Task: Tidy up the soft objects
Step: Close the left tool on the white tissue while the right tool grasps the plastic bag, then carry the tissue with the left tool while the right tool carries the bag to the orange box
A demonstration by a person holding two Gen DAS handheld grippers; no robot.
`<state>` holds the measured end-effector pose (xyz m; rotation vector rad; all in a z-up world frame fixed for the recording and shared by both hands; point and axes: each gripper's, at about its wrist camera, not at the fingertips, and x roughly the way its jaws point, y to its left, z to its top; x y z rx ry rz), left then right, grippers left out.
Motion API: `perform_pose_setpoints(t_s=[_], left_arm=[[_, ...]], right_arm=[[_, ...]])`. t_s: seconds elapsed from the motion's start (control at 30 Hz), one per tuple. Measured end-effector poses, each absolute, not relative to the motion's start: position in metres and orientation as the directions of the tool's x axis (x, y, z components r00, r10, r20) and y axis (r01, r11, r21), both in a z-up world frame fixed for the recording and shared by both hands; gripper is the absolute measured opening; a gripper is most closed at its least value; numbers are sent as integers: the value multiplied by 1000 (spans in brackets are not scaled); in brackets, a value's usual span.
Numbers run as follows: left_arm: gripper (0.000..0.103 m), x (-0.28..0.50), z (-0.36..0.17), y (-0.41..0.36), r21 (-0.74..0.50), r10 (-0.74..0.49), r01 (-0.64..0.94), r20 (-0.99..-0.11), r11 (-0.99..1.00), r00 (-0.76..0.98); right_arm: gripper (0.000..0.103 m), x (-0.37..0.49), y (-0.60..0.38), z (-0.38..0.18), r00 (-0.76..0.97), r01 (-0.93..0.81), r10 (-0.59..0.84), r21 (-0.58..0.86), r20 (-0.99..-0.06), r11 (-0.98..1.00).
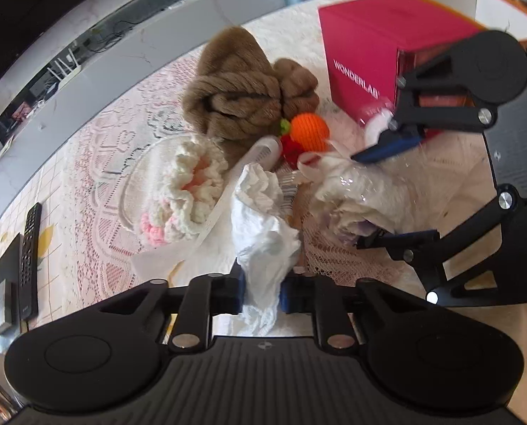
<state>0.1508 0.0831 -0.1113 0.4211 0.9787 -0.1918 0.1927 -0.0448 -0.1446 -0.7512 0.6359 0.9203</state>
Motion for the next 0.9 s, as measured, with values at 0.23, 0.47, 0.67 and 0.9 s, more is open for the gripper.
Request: perform_pose_setpoints(t_s=[0.23, 0.47, 0.67, 0.9], left_arm=[[13, 124, -79, 79, 232, 18, 238, -751, 943, 660], [13, 94, -33, 67, 165, -43, 204, -669, 965, 742], [13, 88, 2, 40, 153, -86, 219, -597, 964, 797], [13, 102, 37, -5, 79, -241, 328, -523, 941, 818]], right_arm=[[50, 186, -75, -106, 490, -790, 525, -100, -696, 604], [51, 177, -122, -67, 548, -651, 573, 119, -610, 749], [51, 162, -168, -32, 612, -562, 584, 226, -534, 796], [51, 160, -239, 1, 723, -409, 498, 284, -480, 867]])
